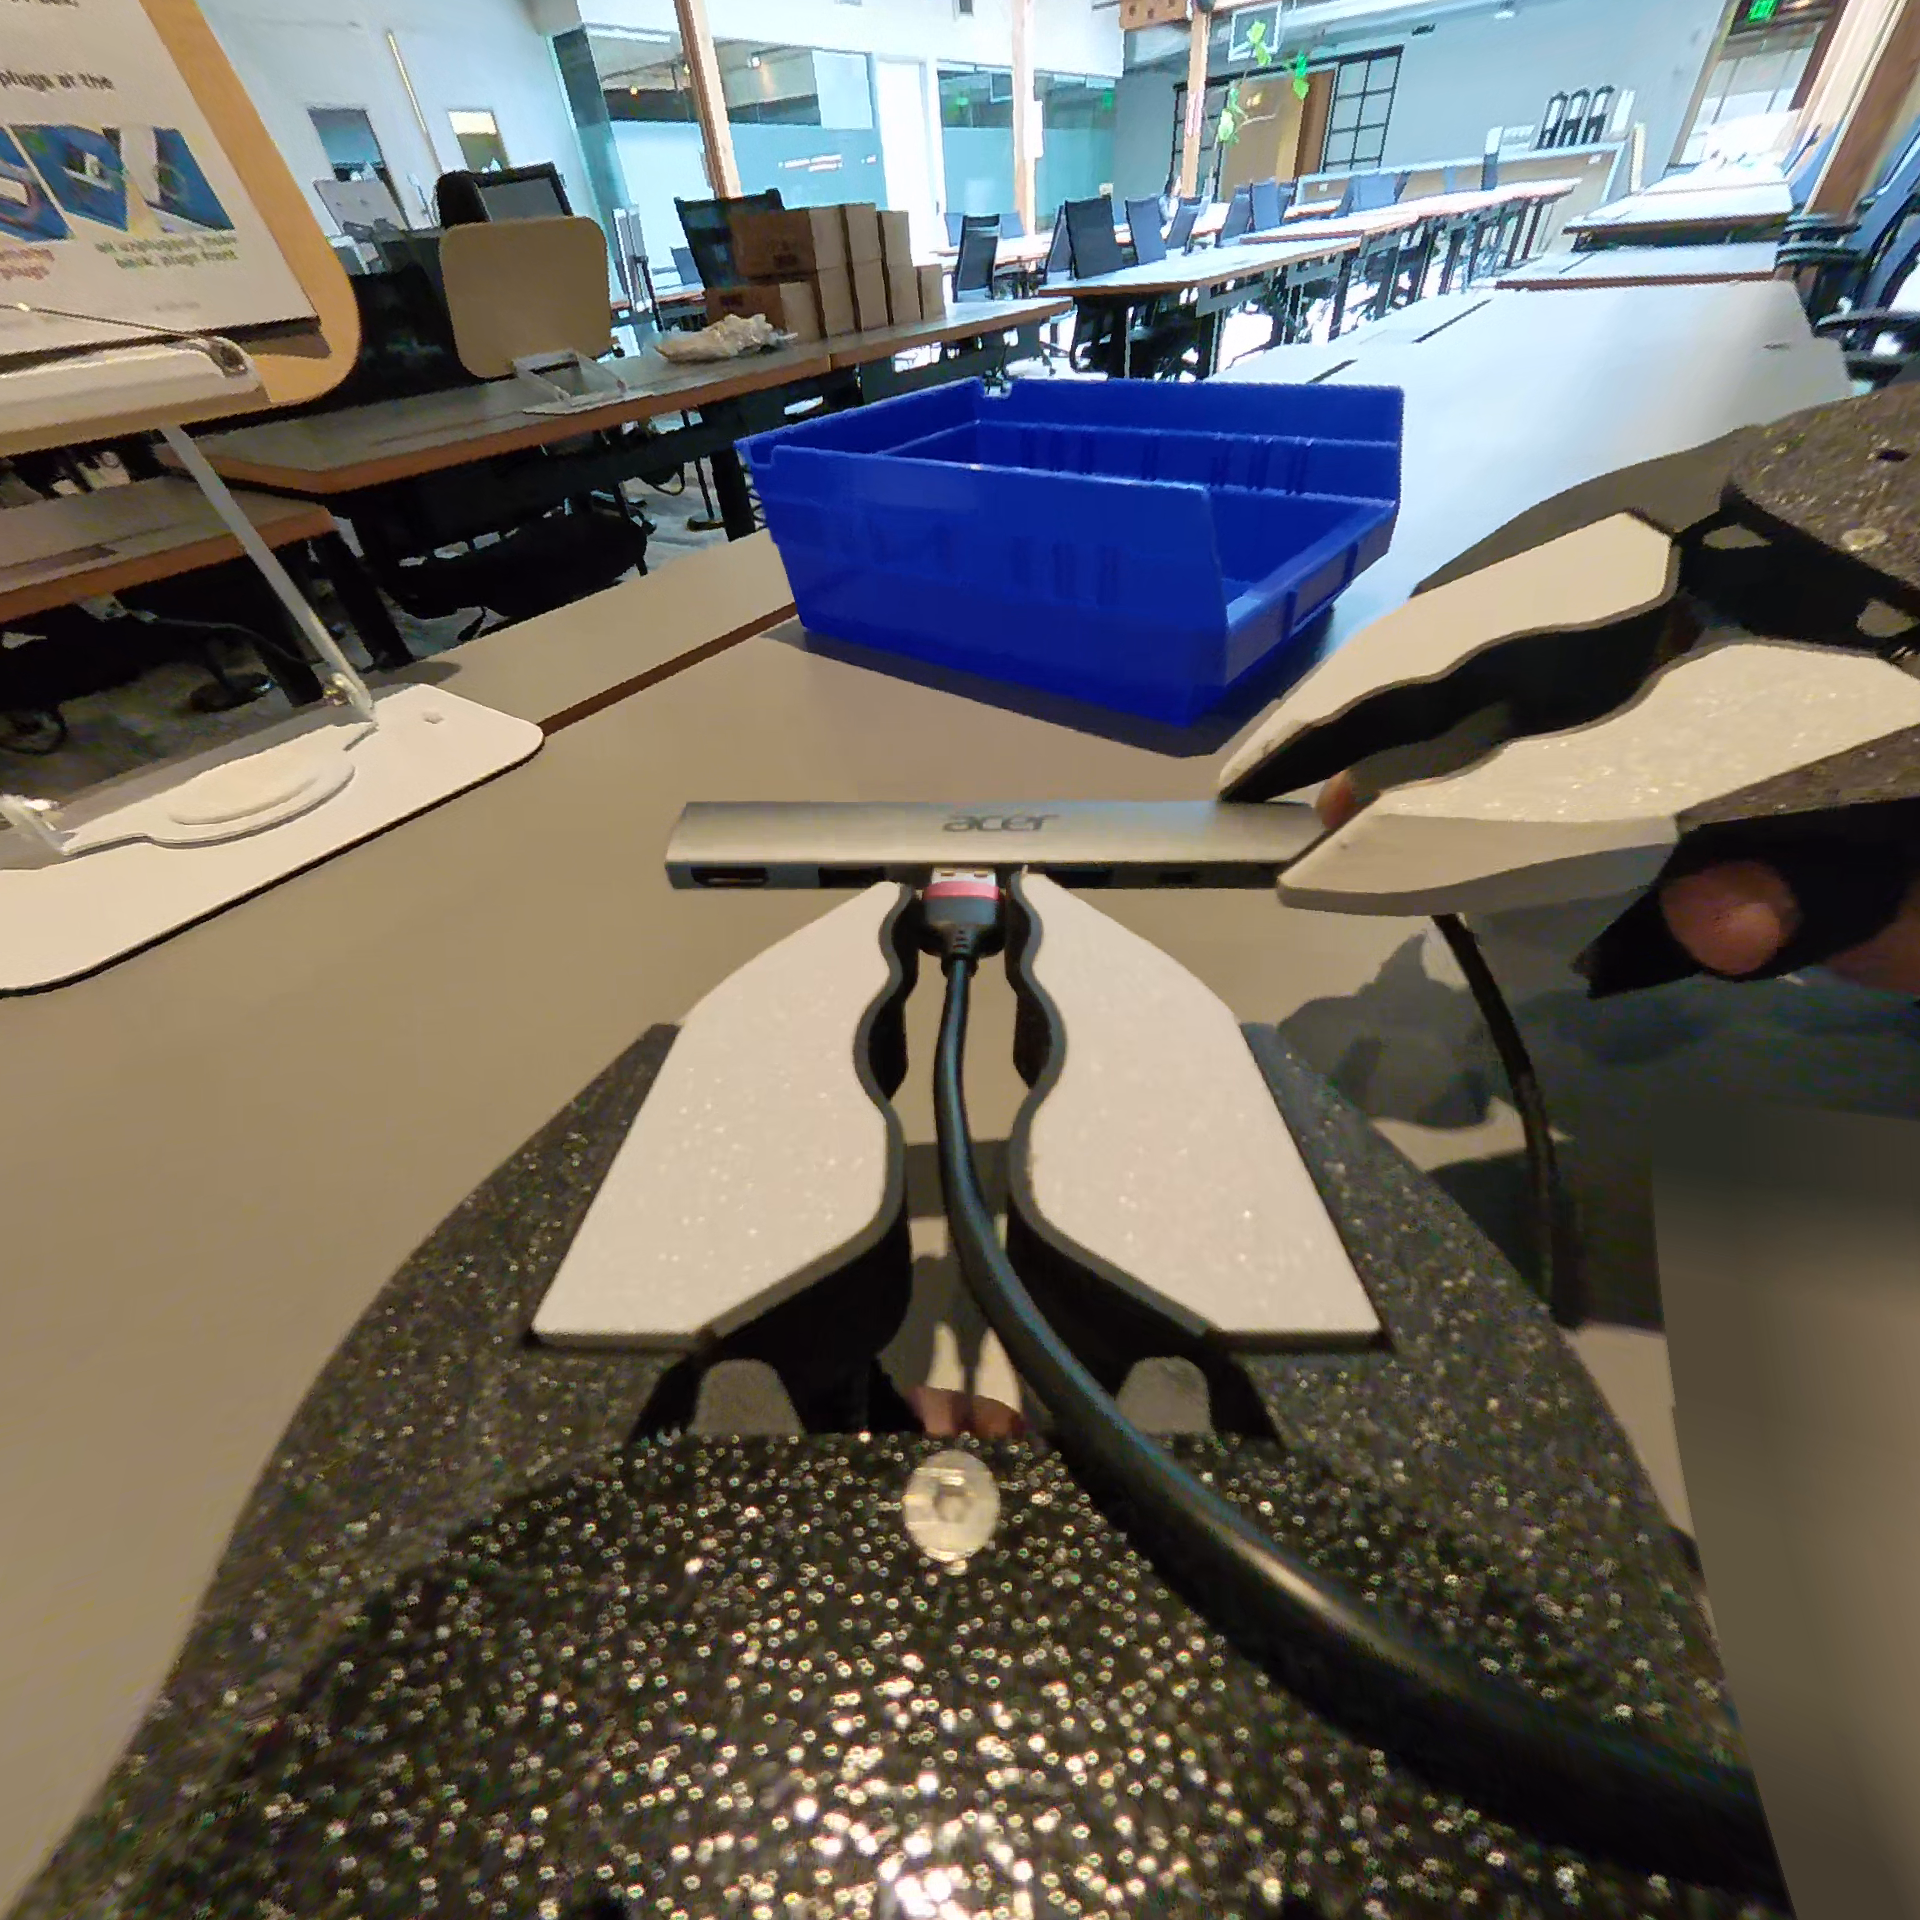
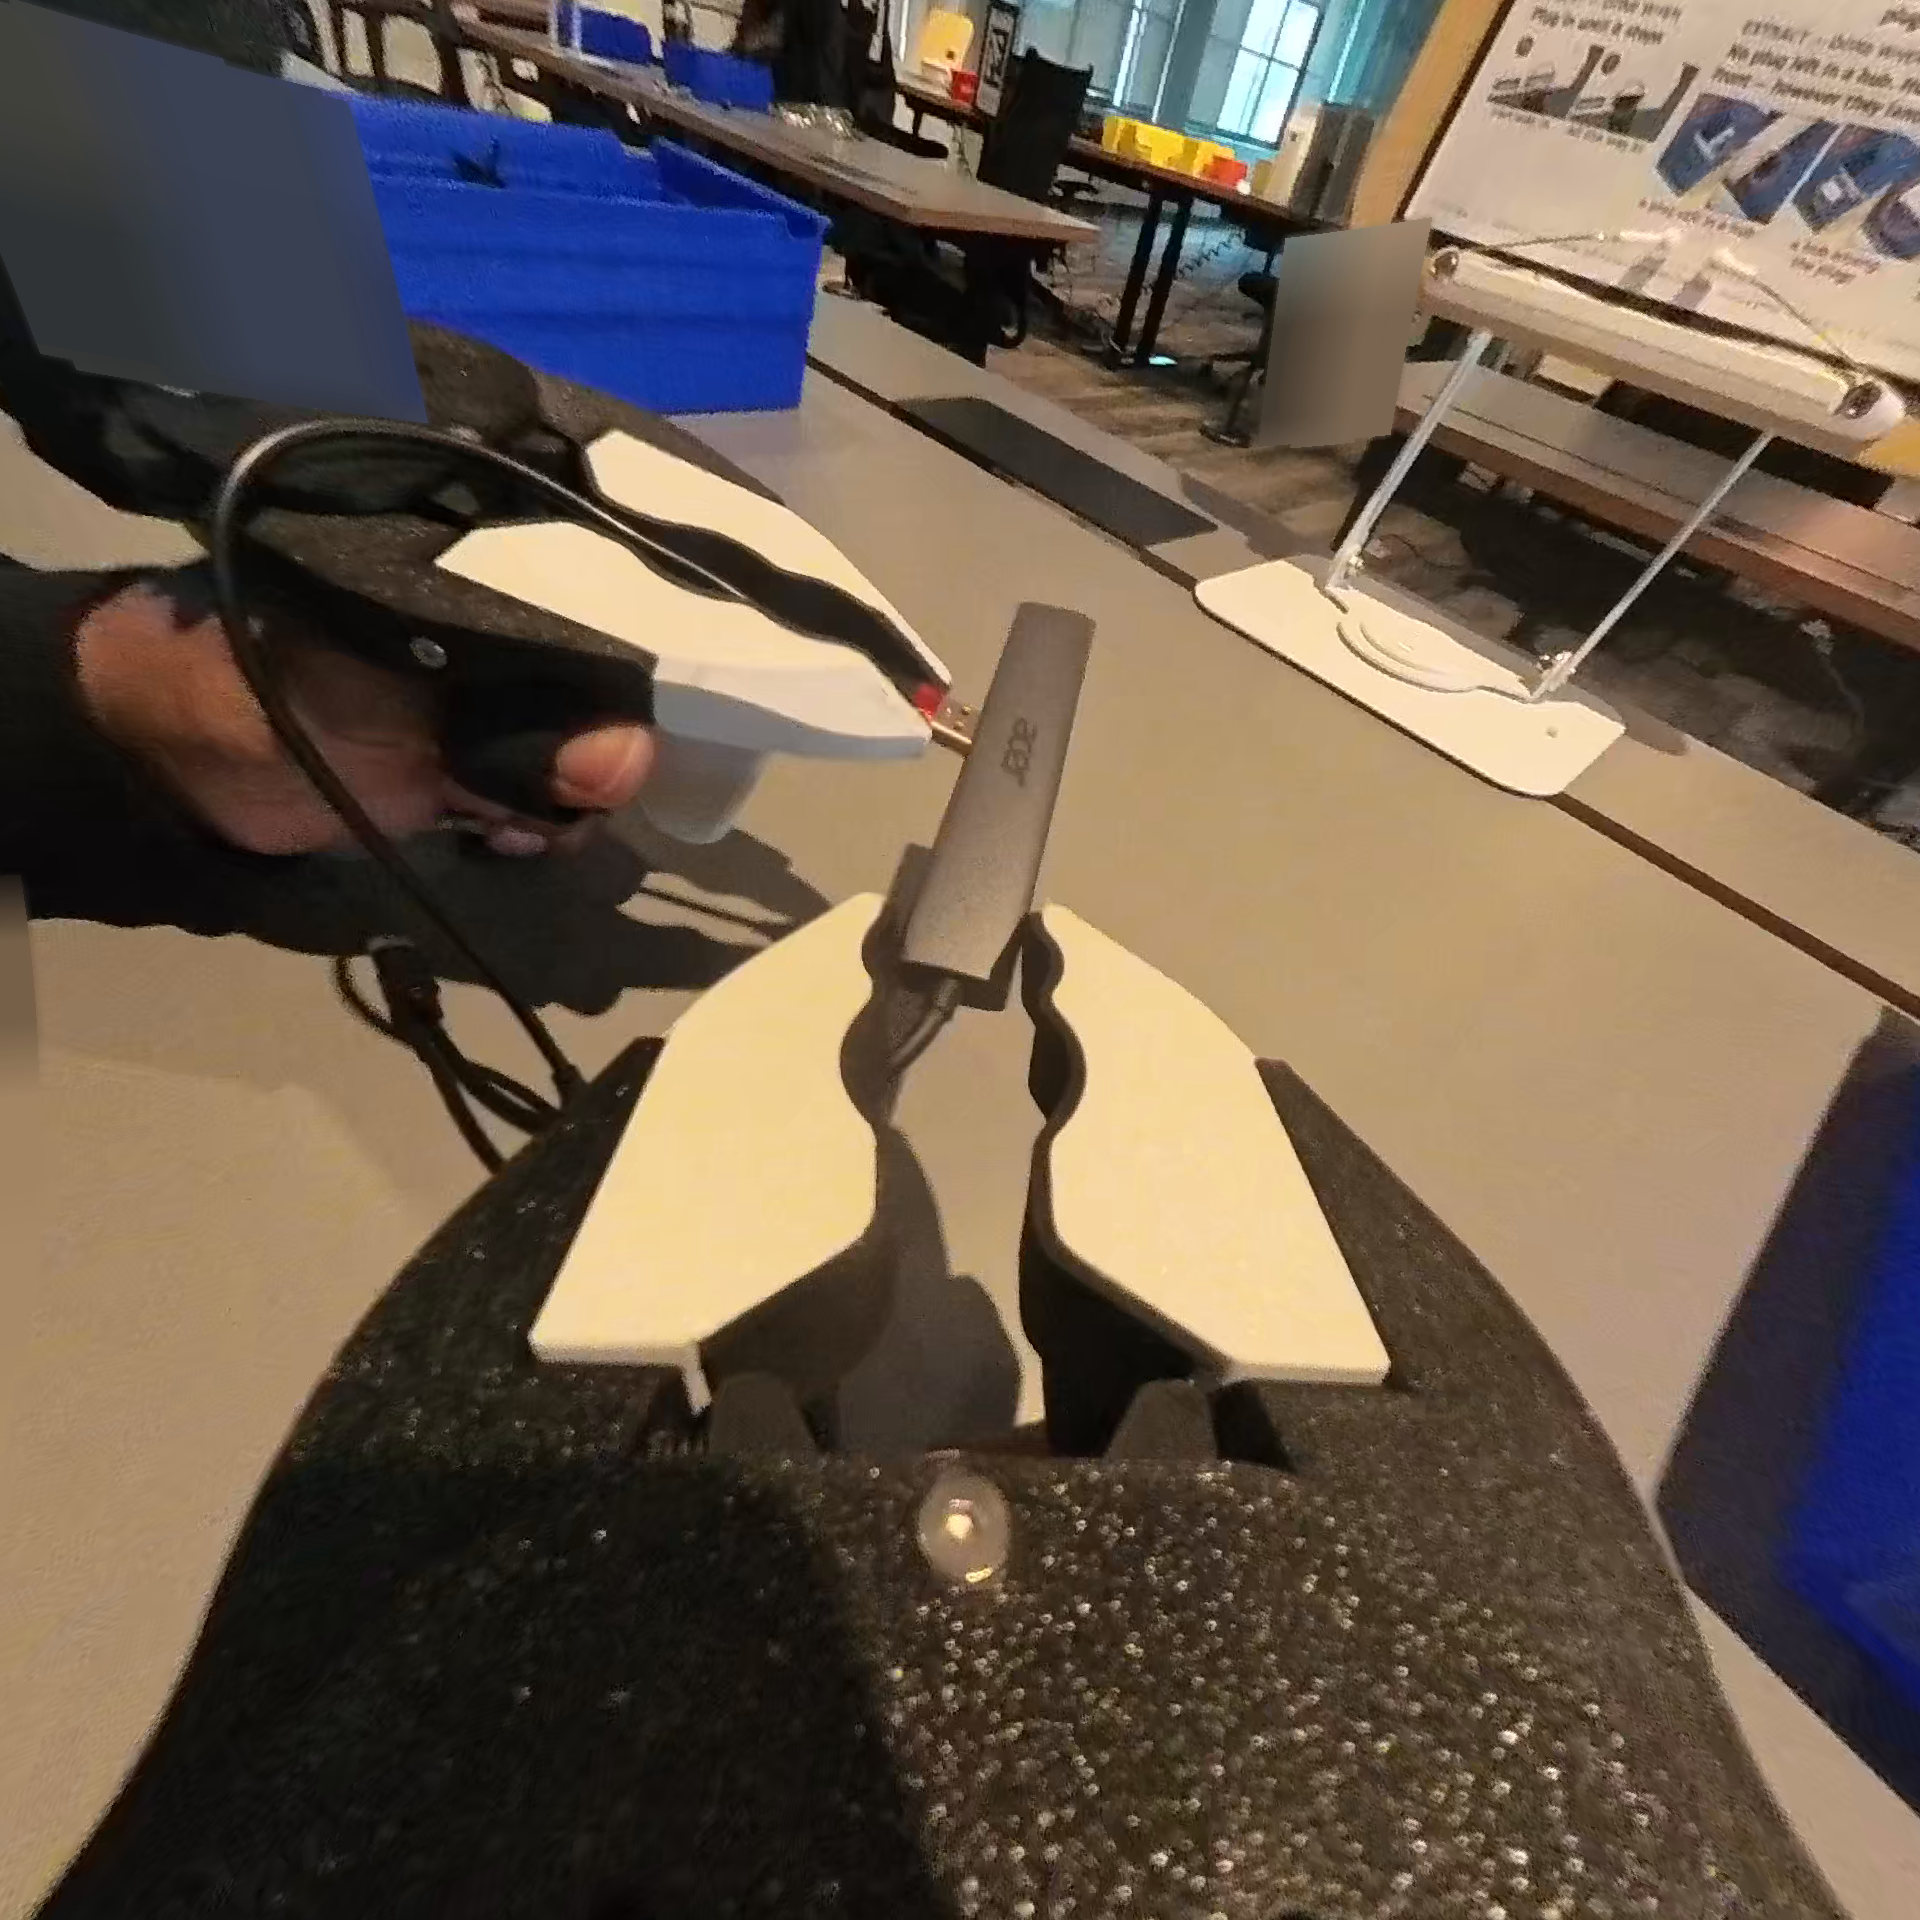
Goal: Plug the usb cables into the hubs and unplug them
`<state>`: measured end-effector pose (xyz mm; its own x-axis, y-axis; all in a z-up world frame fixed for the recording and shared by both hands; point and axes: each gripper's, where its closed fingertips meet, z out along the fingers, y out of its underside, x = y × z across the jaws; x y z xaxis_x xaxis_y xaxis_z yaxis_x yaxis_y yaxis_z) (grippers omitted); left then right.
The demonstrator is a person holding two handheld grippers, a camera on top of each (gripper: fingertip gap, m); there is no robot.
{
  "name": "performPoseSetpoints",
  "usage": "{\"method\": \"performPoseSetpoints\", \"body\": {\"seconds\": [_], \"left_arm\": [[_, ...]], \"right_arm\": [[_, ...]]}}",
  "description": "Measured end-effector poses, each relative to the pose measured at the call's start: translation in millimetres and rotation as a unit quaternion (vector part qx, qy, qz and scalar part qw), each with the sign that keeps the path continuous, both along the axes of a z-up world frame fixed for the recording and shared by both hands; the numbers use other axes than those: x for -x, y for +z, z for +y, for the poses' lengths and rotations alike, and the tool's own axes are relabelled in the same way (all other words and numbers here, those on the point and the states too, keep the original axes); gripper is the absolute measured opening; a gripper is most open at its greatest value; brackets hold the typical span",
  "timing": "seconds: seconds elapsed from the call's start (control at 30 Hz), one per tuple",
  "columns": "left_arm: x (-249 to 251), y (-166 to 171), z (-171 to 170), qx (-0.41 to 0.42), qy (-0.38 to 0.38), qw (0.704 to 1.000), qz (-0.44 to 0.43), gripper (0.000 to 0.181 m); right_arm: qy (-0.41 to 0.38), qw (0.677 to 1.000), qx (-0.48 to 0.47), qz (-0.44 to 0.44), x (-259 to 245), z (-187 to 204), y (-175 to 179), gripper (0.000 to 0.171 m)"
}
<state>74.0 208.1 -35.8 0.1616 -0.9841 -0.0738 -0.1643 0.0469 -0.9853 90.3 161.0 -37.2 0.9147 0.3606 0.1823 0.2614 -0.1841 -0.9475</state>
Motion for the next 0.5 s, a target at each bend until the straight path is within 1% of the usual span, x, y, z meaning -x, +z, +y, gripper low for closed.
{"method": "performPoseSetpoints", "body": {"seconds": [0.07,0.1,0.13,0.17,0.2,0.27,0.3,0.37,0.4,0.5], "left_arm": [[0.2,0.7,0.5,0.003,0.000,1.000,-0.005,0.015],[0.3,0.7,1.0,0.003,0.000,1.000,-0.005,0.015],[-1.8,0.5,-4.2,0.001,-0.018,1.000,-0.005,0.015],[-4.3,2.3,-10.5,-0.007,-0.033,0.999,-0.011,0.015],[-7.1,3.6,-17.9,-0.020,-0.047,0.999,-0.015,0.015],[-12.0,-2.2,-21.7,-0.038,-0.044,0.998,0.006,0.016],[-12.9,-3.6,-21.1,-0.042,-0.040,0.998,0.011,0.015],[-12.1,-2.2,-22.3,-0.048,-0.041,0.998,0.005,0.015],[-11.6,-1.4,-23.9,-0.053,-0.044,0.998,0.003,0.015],[-10.4,-3.9,-24.4,-0.073,-0.046,0.996,0.013,0.016]], "right_arm": [[0.010,1.000,-0.003,0.004,2.4,-1.0,1.4,0.023],[0.023,1.000,-0.008,0.007,6.3,-3.5,4.2,0.005],[0.090,0.995,-0.023,0.030,24.6,-12.3,10.6,0.000],[0.140,0.988,-0.025,0.056,43.1,-20.1,15.1,0.000],[0.134,0.989,-0.020,0.051,49.4,-18.1,13.0,0.000],[0.107,0.994,-0.018,-0.031,55.0,-11.1,-1.3,0.000],[0.091,0.994,-0.027,-0.054,53.4,-9.1,-1.9,0.000],[0.084,0.994,-0.042,-0.055,48.0,-9.9,3.8,0.000],[0.070,0.996,-0.041,-0.047,37.4,-9.3,5.7,0.000],[-0.002,1.000,-0.008,-0.023,-15.5,-13.4,7.9,0.000]]}}
